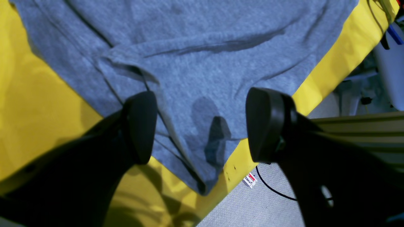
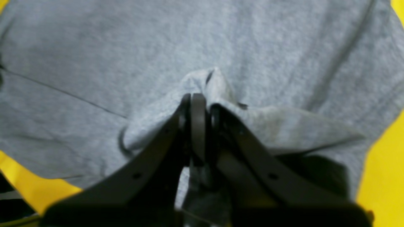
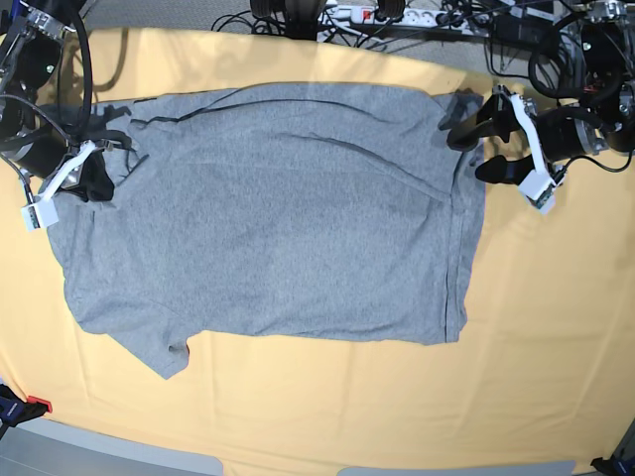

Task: Layout the t-shirt on the table in an organized manner, then fold the t-shirt properly
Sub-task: 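Hold the shoulder corner with the right gripper and pull it outward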

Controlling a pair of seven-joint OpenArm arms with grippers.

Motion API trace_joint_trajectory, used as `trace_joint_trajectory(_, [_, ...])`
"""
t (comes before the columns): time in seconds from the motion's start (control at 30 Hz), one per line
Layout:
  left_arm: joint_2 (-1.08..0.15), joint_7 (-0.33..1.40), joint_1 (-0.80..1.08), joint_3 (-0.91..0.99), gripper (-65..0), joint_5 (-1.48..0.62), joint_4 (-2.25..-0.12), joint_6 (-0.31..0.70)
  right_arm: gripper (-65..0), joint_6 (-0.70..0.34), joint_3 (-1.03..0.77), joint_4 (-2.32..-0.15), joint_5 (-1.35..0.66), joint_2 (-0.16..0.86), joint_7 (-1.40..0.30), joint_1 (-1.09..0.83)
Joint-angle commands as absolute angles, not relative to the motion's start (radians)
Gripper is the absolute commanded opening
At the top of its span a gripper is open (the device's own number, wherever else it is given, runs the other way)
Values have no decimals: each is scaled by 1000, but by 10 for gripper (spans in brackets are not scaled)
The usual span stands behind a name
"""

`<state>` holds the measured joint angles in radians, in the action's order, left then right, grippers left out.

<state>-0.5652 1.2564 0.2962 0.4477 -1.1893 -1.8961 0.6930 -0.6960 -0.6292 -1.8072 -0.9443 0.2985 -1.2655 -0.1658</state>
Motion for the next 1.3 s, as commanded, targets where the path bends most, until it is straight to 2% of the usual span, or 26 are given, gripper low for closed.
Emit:
trace_joint_trajectory(0.0, [-582, 1238, 290, 467, -203, -1213, -1909, 698, -650, -698, -635, -1823, -955, 315, -1241, -155])
trace_joint_trajectory(0.43, [-582, 1238, 290, 575, -203, -1201, -1909, 698, -650, -669, -636, -1823, -937, 316, -1193, -154])
trace_joint_trajectory(0.57, [-580, 1238, 291, 580, -203, -1200, -1909, 698, -650, -630, -662, -1823, -945, 316, -1188, -154])
trace_joint_trajectory(0.7, [-579, 1233, 305, 580, -203, -1185, -1909, 698, -650, -656, -687, -1823, -940, 316, -1194, -155])
trace_joint_trajectory(0.9, [-576, 1234, 307, 580, -203, -1183, -1909, 698, -650, -641, -699, -1823, -935, 316, -1190, -155])
trace_joint_trajectory(1.07, [-576, 1212, 307, 580, -203, -1125, -1909, 698, -647, -665, -698, -1823, -941, 316, -1247, -159])
trace_joint_trajectory(1.1, [-576, 1202, 307, 580, -203, -1109, -1909, 698, -578, -675, -698, -1823, -945, 316, -1244, -161])
trace_joint_trajectory(1.2, [-576, 1178, 307, 580, -203, -1055, -1909, 688, -274, -667, -699, -1823, -942, 327, -1229, -160])
trace_joint_trajectory(1.23, [-576, 1170, 307, 580, -203, -1042, -1909, 676, -208, -664, -699, -1825, -942, 339, -1231, -155])
trace_joint_trajectory(1.27, [-576, 1166, 304, 580, -203, -1036, -1909, 675, -183, -657, -705, -1828, -942, 355, -1245, -151])
